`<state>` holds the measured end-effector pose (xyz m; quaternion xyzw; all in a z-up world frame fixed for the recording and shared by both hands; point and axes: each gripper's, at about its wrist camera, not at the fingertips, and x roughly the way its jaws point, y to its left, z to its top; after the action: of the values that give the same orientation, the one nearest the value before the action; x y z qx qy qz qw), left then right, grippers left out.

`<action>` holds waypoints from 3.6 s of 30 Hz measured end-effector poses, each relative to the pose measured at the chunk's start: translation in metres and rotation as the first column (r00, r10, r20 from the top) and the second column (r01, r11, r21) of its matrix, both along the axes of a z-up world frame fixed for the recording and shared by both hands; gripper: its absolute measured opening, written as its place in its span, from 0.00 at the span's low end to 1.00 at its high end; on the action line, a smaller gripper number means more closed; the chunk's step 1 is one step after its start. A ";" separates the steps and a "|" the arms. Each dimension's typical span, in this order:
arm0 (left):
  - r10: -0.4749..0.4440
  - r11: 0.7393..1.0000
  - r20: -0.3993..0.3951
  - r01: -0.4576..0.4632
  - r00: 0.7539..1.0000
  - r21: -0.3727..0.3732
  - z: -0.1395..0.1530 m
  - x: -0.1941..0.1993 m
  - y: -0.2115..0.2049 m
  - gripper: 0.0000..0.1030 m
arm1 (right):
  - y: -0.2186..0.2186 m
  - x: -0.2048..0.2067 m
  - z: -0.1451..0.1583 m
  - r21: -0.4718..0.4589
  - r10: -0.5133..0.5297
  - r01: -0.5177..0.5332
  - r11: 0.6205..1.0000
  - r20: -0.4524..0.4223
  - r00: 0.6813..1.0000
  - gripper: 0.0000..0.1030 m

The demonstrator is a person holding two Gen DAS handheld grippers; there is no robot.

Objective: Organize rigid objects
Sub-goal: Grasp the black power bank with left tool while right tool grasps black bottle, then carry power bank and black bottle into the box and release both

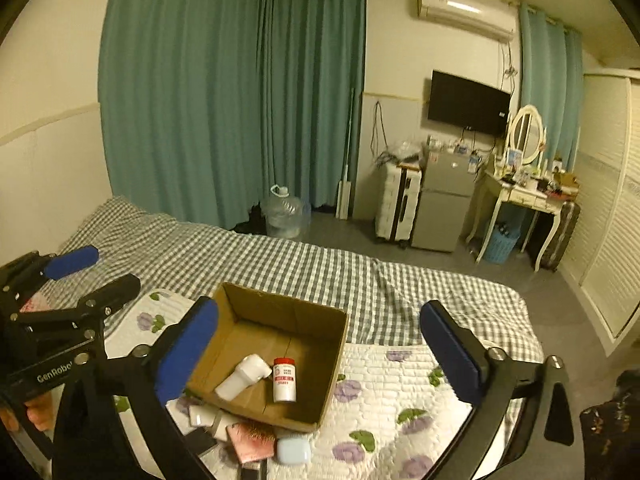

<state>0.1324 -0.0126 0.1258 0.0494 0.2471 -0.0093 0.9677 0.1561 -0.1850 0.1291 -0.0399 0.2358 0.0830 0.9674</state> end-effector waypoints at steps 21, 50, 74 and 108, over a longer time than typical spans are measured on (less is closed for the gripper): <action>0.001 0.998 -0.109 -0.007 0.994 -0.057 -0.126 -0.098 0.026 0.68 | 0.019 -0.117 -0.119 0.004 -0.058 0.059 0.998 -0.128 0.990 1.00; 0.021 0.999 -0.384 -0.007 0.923 0.038 -0.262 -0.041 0.025 0.68 | 0.072 0.001 -0.322 -0.056 0.032 -0.070 0.996 -0.513 0.858 0.40; -0.011 0.992 -0.472 0.068 0.881 0.105 -0.298 0.006 -0.007 0.67 | 0.032 -0.052 -0.281 0.040 0.086 -0.076 0.996 -0.484 0.871 0.38; -0.081 0.996 -0.297 0.086 0.951 0.003 -0.201 -0.093 -0.022 0.39 | 0.035 -0.116 -0.234 0.013 0.045 -0.043 0.999 -0.390 0.920 0.38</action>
<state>0.0396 -0.0341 -0.0754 0.0653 0.3873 -0.0556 0.9179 0.0403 -0.1504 -0.1052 -0.0256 0.4227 0.1114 0.8990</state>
